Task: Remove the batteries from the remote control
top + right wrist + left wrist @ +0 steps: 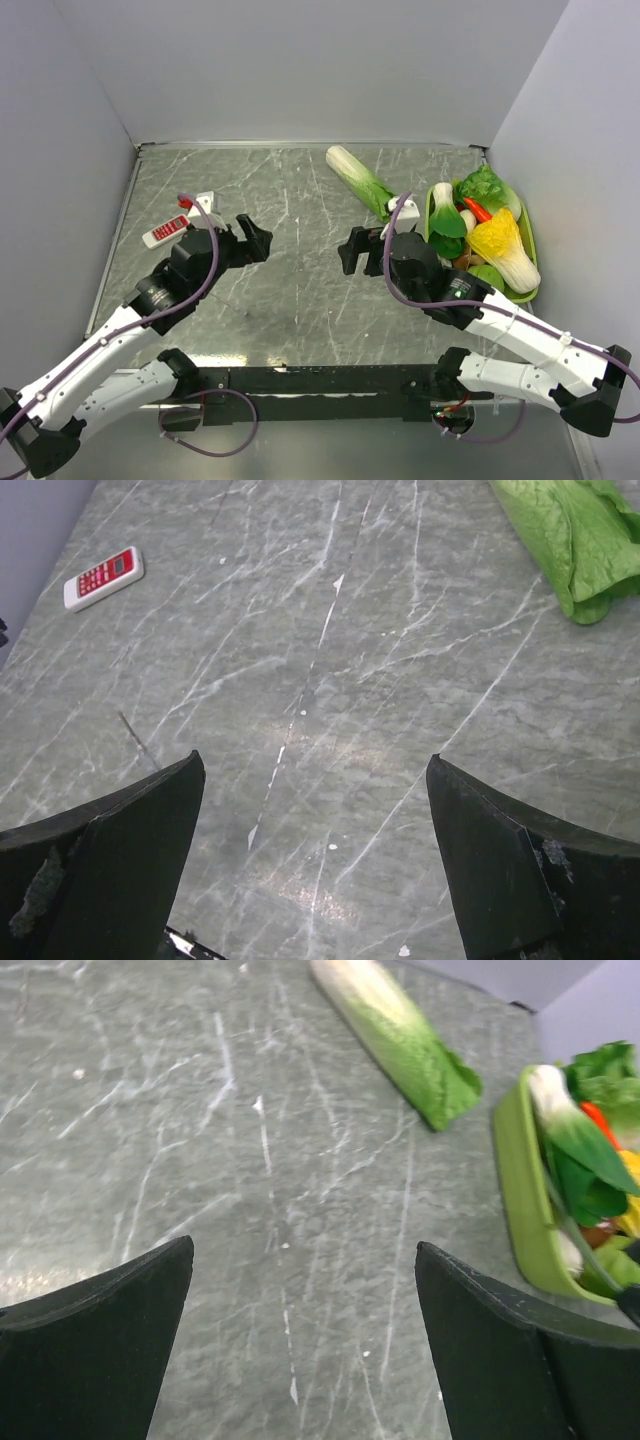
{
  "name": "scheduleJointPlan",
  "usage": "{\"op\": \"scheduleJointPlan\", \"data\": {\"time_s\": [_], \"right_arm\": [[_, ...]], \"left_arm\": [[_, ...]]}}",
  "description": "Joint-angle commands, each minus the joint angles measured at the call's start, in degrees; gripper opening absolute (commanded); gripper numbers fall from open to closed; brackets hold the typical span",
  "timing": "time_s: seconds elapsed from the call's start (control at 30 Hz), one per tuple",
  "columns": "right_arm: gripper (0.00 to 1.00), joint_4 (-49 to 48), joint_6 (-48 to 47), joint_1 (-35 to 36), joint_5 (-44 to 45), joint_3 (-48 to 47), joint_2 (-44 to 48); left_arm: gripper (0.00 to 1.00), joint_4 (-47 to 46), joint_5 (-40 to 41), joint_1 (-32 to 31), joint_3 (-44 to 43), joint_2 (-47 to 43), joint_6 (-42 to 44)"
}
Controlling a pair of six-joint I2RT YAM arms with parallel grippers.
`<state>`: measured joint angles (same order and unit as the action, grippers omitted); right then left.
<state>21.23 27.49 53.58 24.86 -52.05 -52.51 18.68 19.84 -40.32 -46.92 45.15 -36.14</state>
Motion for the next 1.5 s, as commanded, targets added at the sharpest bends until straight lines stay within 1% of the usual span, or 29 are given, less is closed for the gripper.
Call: {"op": "scheduleJointPlan", "data": {"time_s": [0.0, 0.1, 0.17, 0.2, 0.23, 0.27, 0.3, 0.37, 0.4, 0.43, 0.47, 0.53, 0.57, 0.63, 0.67, 0.73, 0.77, 0.8, 0.83, 0.87, 1.0, 1.03, 1.07, 1.13, 1.17, 1.2, 1.23, 1.27, 1.47], "right_arm": [[1.00, -1.5, 0.6, 0.0, 1.9, 0.3, 1.4], [1.00, -2.1, 0.6, -0.1, 2.3, 1.0, 1.8], [1.00, -2.0, 0.6, -0.1, 2.3, 1.1, 1.8], [1.00, -2.1, 0.6, -0.1, 2.3, 1.2, 1.7], [1.00, -2.2, 0.5, 0.0, 2.2, 1.4, 1.8], [1.00, -2.5, 0.6, 0.0, 2.1, 1.7, 1.7], [1.00, -2.5, 0.6, 0.0, 1.9, 1.9, 1.8], [1.00, -2.7, 0.7, 0.0, 2.1, 2.2, 1.6], [1.00, -2.5, 0.9, -0.1, 2.2, 2.5, 1.4], [1.00, -2.3, 1.1, -0.1, 2.3, 2.6, 1.5], [1.00, -2.3, 1.2, 0.0, 2.3, 2.7, 1.5], [1.00, -2.4, 1.1, 0.0, 1.7, 3.1, 1.6], [1.00, -2.7, 1.2, 0.0, 1.7, 3.4, 1.7], [1.00, -2.6, 1.7, -0.1, 1.5, 3.9, 2.0], [1.00, -2.7, 1.9, -0.1, 1.2, 4.0, 2.1], [1.00, -2.9, 2.0, 0.0, 0.3, 4.7, 2.3], [1.00, -3.1, 1.5, -0.1, -1.1, 4.9, 2.4], [1.00, -3.3, 0.9, 0.0, -1.9, 5.2, 2.5], [1.00, -3.5, -0.2, 0.0, -2.7, 5.5, 2.4], [1.00, -3.7, -0.8, 0.0, -3.9, 5.4, 2.6], [1.00, -3.5, -3.5, 0.0, -6.7, 5.4, 2.9], [1.00, -3.5, -4.2, -0.1, -7.3, 5.4, 3.1], [1.00, -3.8, -4.5, 0.0, -7.7, 5.5, 3.6], [1.00, -4.4, -4.9, -0.1, -9.0, 6.2, 4.0], [1.00, -4.9, -4.9, -0.1, -9.3, 6.5, 5.0], [1.00, -5.8, -5.2, 0.0, -10.0, 7.5, 5.4], [1.00, -6.2, -5.4, 0.0, -10.4, 8.0, 5.8], [1.00, -6.4, -5.6, 0.0, -10.6, 8.7, 6.6], [1.00, -5.1, -6.0, 0.0, -9.9, 8.6, 8.2]], "left_arm": [[0.97, 2.9, 5.6, -0.2, -2.8, 1.6, -3.9], [0.97, 4.9, 9.1, -0.2, -3.1, 2.0, -5.9], [0.97, 6.7, 14.2, -0.2, -3.4, 2.7, -7.5], [0.97, 10.6, 16.7, -0.1, -4.5, 3.3, -11.0], [0.97, 13.4, 21.4, -0.1, -5.2, 4.0, -12.9], [0.97, 15.8, 23.6, 0.0, -5.9, 5.6, -15.0], [0.97, 21.2, 25.3, 0.2, -7.3, 6.4, -19.0], [0.98, 25.2, 28.6, 1.5, -8.4, 8.9, -22.5], [0.98, 26.9, 28.7, 2.3, -8.9, 9.6, -24.7], [0.99, 28.1, 28.2, 3.2, -9.1, 10.4, -25.0], [0.99, 27.8, 26.0, 5.9, -9.0, 11.7, -24.8], [0.98, 25.2, 22.8, 10.0, -8.3, 13.7, -22.8], [0.97, 24.7, 18.5, 15.5, -8.2, 14.4, -22.3], [0.98, 23.4, 15.2, 21.5, -9.3, 17.2, -21.6], [0.98, 23.0, 14.2, 27.0, -10.1, 18.2, -21.3], [0.99, 22.0, 14.5, 31.5, -13.7, 22.2, -20.6], [0.99, 22.5, 15.2, 35.2, -15.4, 23.9, -20.7], [0.99, 22.7, 16.0, 37.0, -19.1, 25.8, -21.2], [0.99, 22.7, 16.0, 38.5, -20.7, 29.5, -21.2], [1.00, 21.5, 15.8, 41.6, -22.2, 31.3, -19.0], [0.99, 18.9, 14.3, 47.2, -30.1, 40.5, -10.6], [0.97, 19.0, 9.5, 48.7, -31.4, 44.1, -9.3], [0.97, 19.1, 5.9, 51.7, -33.8, 45.9, -6.9], [0.97, 15.1, -5.4, 54.5, -34.7, 48.6, -2.9], [0.97, 12.6, -7.4, 54.8, -34.0, 48.9, 0.6], [0.97, 9.2, -8.4, 55.2, -33.8, 49.2, 2.0], [0.97, 8.0, -9.3, 55.8, -33.8, 50.2, 3.3], [0.97, 7.9, -10.8, 56.0, -35.1, 51.1, 5.3], [0.97, 10.9, -11.0, 56.3, -42.7, 61.4, 10.6]]}}
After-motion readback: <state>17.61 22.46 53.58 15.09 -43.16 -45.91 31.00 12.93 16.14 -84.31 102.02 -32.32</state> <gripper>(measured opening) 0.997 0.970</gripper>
